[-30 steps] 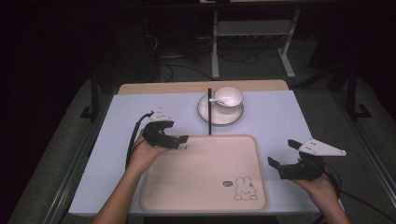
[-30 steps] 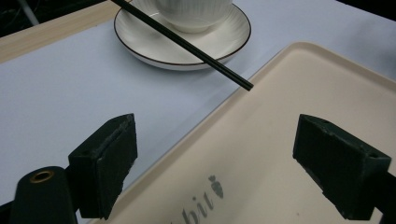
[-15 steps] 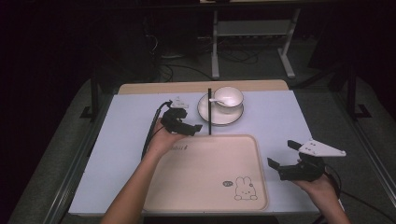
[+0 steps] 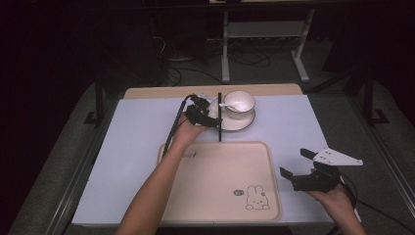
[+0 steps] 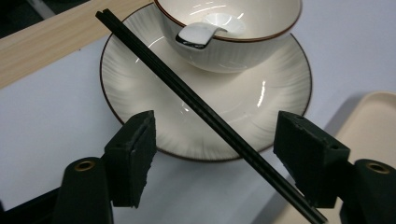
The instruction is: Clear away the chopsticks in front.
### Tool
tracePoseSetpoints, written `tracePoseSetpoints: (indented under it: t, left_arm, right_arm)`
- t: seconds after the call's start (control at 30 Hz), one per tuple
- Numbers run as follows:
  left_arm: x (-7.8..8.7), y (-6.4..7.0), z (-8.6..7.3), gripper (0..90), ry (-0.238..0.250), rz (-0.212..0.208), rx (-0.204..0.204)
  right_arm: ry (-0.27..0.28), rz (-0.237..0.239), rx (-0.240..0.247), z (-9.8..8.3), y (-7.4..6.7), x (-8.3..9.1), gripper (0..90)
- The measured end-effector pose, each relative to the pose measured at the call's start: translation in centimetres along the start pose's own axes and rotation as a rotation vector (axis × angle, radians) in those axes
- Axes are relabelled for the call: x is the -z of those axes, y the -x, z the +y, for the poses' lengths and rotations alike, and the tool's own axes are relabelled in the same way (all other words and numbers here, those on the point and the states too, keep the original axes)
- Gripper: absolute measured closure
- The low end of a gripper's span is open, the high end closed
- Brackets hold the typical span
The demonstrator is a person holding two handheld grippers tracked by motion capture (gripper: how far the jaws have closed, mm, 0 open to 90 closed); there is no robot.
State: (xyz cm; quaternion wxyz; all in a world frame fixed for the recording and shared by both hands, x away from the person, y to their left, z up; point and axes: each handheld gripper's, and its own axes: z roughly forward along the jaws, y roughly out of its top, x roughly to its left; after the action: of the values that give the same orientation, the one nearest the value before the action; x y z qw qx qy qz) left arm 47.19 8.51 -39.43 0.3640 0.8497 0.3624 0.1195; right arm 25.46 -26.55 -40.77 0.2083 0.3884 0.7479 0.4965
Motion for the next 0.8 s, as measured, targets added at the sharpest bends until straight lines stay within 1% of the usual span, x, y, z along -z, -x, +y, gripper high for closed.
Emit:
tracePoseSetpoints:
  t: [0.07,0.13,0.2,0.23,0.3,0.37,0.53,0.6,0.63,0.67,0.8]
  left_arm:
    - [-0.8,0.0,0.3,32.4,-0.018,0.014,0.005]
    - [-1.6,0.1,0.5,34.0,-0.055,0.028,0.014]
    - [-2.3,0.1,0.7,35.9,-0.067,0.026,0.029]
    - [-2.7,0.1,0.7,37.3,-0.073,0.032,0.033]
    - [-3.1,0.1,0.8,39.9,-0.067,0.03,0.032]
    - [-3.3,0.2,0.9,44.0,-0.072,0.033,0.034]
    - [-3.9,0.4,1.2,48.0,-0.083,0.046,0.026]
    - [-4.1,0.4,1.3,49.6,-0.096,0.067,0.015]
    - [-4.2,0.4,1.3,51.9,-0.099,0.072,0.012]
    - [-4.2,0.4,1.3,51.9,-0.101,0.075,0.014]
    - [-4.5,0.4,1.4,56.4,-0.114,0.089,-0.001]
  right_arm:
    - [0.003,0.005,-0.004,0.0,0.0,0.0,0.0]
    - [-0.001,0.01,-0.005,-0.1,0.0,0.0,0.0]
    - [-0.006,0.015,-0.002,-0.2,-0.1,-0.1,0.0]
    - [-0.008,0.017,0.001,-0.2,-0.1,-0.1,0.0]
    - [-0.007,0.018,0.002,-0.2,-0.1,-0.1,0.0]
    - [-0.008,0.018,0.0,-0.3,0.0,-0.1,0.0]
    - [-0.008,0.022,-0.003,-0.3,0.2,-0.1,0.0]
    - [-0.007,0.023,-0.003,-0.3,0.3,0.0,0.0]
    - [-0.005,0.024,-0.006,-0.3,0.3,0.0,0.0]
    - [-0.005,0.024,-0.006,-0.3,0.3,0.0,0.0]
    - [-0.004,0.026,-0.01,-0.4,0.4,0.1,0.0]
